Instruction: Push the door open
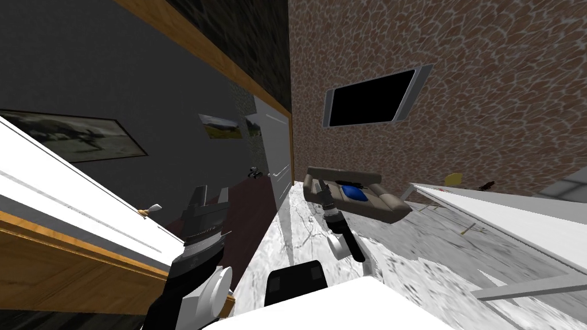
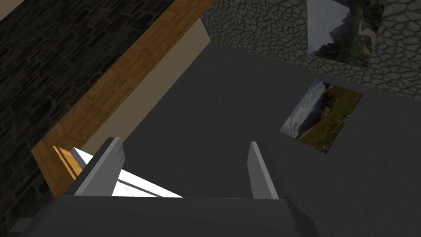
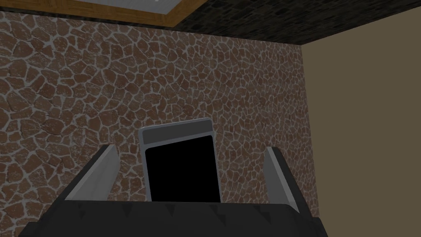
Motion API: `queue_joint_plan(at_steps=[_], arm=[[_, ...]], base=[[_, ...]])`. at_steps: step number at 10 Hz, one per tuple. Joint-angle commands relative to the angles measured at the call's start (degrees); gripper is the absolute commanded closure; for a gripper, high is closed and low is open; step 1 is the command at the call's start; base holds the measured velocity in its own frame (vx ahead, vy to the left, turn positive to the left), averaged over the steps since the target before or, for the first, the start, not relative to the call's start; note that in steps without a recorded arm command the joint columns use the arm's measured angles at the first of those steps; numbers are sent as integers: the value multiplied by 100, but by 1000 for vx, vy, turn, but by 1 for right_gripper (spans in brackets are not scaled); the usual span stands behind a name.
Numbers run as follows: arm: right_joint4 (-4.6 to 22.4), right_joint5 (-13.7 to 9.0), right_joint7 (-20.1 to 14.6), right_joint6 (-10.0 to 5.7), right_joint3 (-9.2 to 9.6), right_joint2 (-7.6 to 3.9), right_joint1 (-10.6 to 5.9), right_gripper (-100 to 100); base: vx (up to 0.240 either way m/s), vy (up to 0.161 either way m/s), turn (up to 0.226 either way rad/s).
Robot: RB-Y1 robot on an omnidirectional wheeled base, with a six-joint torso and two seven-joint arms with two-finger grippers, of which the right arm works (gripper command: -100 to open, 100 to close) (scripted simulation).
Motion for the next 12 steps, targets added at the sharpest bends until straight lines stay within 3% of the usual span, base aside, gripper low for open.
queue_joint_plan(at_steps=[1,12], arm=[[208,29,163,-48,112,14,-103,-100],[1577,144,1152,-450,802,-50,-679,-100]], base=[[107,-8,-11],[100,-10,-12]])
